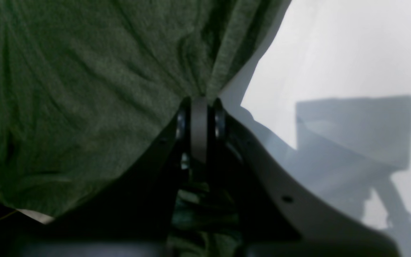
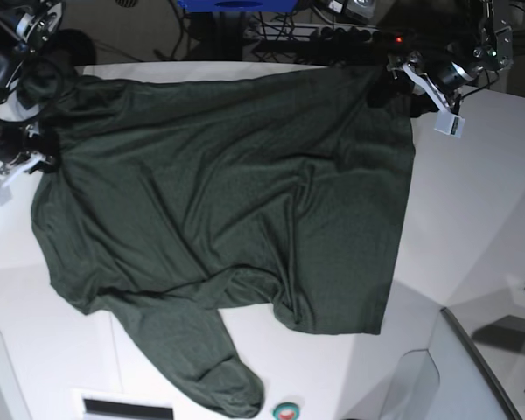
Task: Layout the t-shirt on the table in an organized manner, then fold the t-shirt properly
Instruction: 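Lift the shirt with both grippers and shake it out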
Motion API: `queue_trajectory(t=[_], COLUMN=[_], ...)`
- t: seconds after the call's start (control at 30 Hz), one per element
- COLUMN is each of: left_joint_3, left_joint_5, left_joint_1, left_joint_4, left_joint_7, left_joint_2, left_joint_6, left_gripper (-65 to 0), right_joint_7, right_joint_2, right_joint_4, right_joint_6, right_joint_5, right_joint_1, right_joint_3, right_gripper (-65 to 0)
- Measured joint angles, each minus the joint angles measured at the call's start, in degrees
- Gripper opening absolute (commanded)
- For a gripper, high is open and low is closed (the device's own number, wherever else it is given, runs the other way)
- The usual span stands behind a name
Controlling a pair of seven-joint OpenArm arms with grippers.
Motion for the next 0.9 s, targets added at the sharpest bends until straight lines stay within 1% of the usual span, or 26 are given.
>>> queue_trajectory(t=[0.1,0.13,0.17,0.23,0.27,0.33,0.43,0.5,0.53,0.57,0.67,0.7,0.73,0.77,0.83,0.9], left_joint_3=[0.0,0.0,-0.1,0.1,0.6,2.3,2.7,2.7,2.8,2.6,-0.8,-1.7,-2.6,-3.3,-4.1,-3.3], left_joint_5=[-1.2,-1.4,-1.4,-1.3,-1.3,-0.7,-0.6,1.0,2.1,2.2,2.3,2.0,2.2,2.3,2.3,6.2], left_joint_1=[-1.0,-1.4,-1.7,-2.3,-2.4,-2.3,-2.3,-2.1,-1.7,-0.6,3.4,4.0,4.0,3.7,1.4,-2.7], left_joint_4=[-2.2,-2.9,-3.3,-4.0,-4.3,-4.2,-3.0,-0.5,1.3,3.5,9.6,11.0,12.3,13.3,14.2,14.4], left_joint_7=[-0.9,-1.4,-1.6,-1.6,-1.6,-0.7,0.6,2.6,3.0,3.3,3.5,4.7,7.6,9.3,11.0,14.1], left_joint_2=[0.1,0.3,0.5,0.6,0.9,1.3,2.4,2.1,1.7,0.9,-0.4,-0.6,-0.8,-1.0,-1.3,-1.9], left_joint_6=[-0.7,-0.9,-0.9,-0.7,-0.1,0.1,-0.1,0.3,0.4,1.6,1.3,1.2,1.2,1.1,1.1,1.1], left_gripper=[-17.4,-18.4,-21.9,-34.2,-43.9,-65.0,-65.0,-65.0,-65.0,-65.0,-65.0,-65.0,-65.0,-65.0,-65.0,-65.0], right_joint_7=[-0.3,-0.3,-0.3,-0.5,-0.6,-0.4,-0.6,-1.3,-3.3,-5.6,-11.8,-13.6,-14.8,-16.0,-15.8,-15.4], right_joint_2=[0.6,0.7,0.8,0.8,0.8,0.8,0.8,0.8,0.6,0.4,-0.6,-1.2,-1.9,-2.2,-1.3,-1.2], right_joint_4=[0.0,0.0,0.0,0.0,0.0,0.0,0.0,1.1,3.0,5.6,15.0,17.6,20.3,22.0,23.5,23.6], right_joint_6=[0.0,0.0,0.0,0.0,0.0,0.0,0.0,0.0,0.0,0.1,-0.3,-0.7,-0.8,-0.7,-0.7,-0.7], right_joint_5=[0.0,-0.2,-0.2,-0.2,-0.2,-0.2,-0.2,-0.4,-1.0,-1.8,-4.2,-4.9,-5.3,-4.7,-4.8,-4.5], right_joint_1=[0.0,0.0,0.0,0.0,0.0,0.0,0.0,-0.5,-1.2,-2.3,-7.2,-8.6,-9.6,-9.8,-8.7,-5.6], right_joint_3=[-0.2,-0.2,-0.2,-0.2,-0.2,-0.2,-0.2,-0.2,-0.3,-0.4,-0.4,-0.3,-0.2,-0.4,-4.2,-7.9], right_gripper=[-64.7,-64.7,-64.8,-64.8,-64.8,-64.8,-64.8,-64.8,-64.8,-64.8,-64.8,-64.8,-64.8,-64.8,-64.8,-64.8])
